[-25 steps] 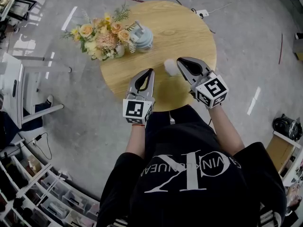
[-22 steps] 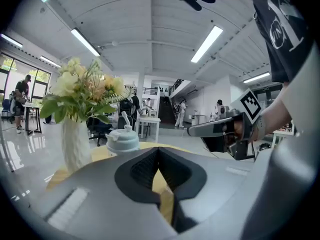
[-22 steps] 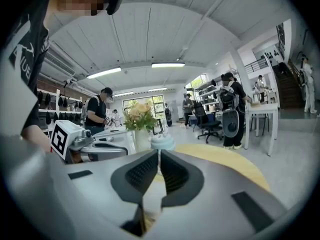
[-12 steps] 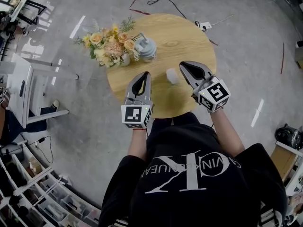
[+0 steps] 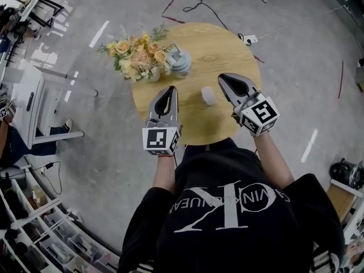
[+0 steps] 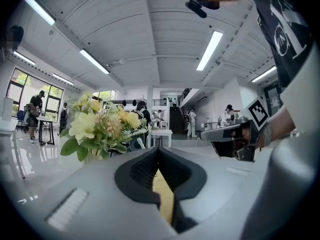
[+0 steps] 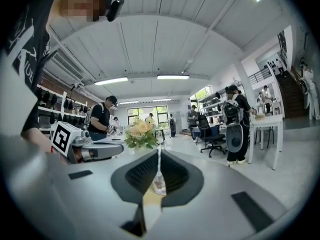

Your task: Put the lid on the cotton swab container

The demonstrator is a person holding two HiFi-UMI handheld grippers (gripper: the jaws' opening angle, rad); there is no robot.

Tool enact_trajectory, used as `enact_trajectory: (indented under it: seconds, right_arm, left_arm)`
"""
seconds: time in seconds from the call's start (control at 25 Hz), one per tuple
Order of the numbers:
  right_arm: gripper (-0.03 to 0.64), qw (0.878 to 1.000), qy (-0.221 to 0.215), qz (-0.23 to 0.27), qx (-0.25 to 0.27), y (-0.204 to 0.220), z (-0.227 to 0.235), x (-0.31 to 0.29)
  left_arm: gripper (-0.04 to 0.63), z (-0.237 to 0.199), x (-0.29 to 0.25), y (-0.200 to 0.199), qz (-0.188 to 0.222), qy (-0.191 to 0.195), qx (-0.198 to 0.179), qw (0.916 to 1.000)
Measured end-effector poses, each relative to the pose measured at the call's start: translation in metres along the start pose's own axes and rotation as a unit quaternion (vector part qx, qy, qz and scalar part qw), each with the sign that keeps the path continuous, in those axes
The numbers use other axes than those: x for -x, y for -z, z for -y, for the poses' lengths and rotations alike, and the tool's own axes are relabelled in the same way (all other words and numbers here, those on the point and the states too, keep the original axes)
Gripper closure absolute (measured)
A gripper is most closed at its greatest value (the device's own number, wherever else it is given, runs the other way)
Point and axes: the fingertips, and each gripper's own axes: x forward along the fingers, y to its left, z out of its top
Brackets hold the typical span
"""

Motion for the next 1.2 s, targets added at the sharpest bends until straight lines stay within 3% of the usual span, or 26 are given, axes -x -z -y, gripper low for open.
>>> enact_trajectory:
  seconds: [0.68, 1.2]
  right_arm:
    - [0.592, 1.000, -0.007, 0.028, 0.008, -0.020, 0.001, -0.002]
    - [0.592, 1.000, -0.001, 0.029, 0.012, -0.024, 0.005, -0.002]
  left_arm:
    - [0.583, -0.011, 0.001, -0.020, 0.023, -0.016, 0.003, 0.9996]
    - [0.583, -0.012, -0.007, -0.024, 0.027, -0.005, 0.005, 0.9996]
